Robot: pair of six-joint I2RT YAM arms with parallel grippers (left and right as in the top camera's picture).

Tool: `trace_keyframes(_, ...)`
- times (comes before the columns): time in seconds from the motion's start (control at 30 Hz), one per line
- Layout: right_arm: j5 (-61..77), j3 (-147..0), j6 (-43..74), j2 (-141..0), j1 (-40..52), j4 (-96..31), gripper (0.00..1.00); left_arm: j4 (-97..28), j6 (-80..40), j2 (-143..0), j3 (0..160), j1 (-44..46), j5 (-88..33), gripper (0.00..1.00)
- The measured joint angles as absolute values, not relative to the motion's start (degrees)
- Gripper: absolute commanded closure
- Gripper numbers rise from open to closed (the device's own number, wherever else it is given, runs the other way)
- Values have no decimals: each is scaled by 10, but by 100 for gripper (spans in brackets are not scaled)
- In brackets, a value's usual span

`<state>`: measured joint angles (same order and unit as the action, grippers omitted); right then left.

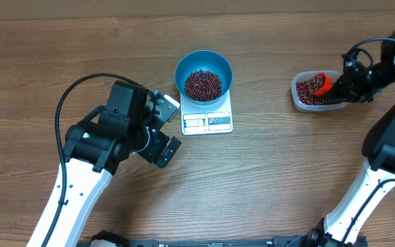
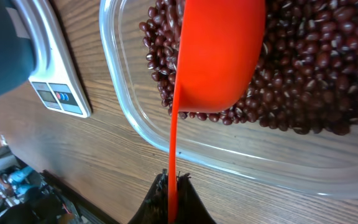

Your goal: Scoop item into bowl and weigh 150g on scale

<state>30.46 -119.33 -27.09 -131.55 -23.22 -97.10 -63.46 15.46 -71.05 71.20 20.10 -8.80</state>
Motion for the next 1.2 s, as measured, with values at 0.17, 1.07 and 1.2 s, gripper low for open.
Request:
trace_keyframes(0.17, 330, -1164, -293, -1315, -250, -971, 96, -635, 155, -710, 712, 201, -88, 1)
trace_keyframes(1.07, 470, -1111, -335, -1317, -308, -971, 96, -635, 155, -710, 712, 201, -88, 0)
trace_keyframes(1.2, 487, -1111, -336, -1317, -307, -971, 96, -635, 155, -710, 712, 201, -88, 0)
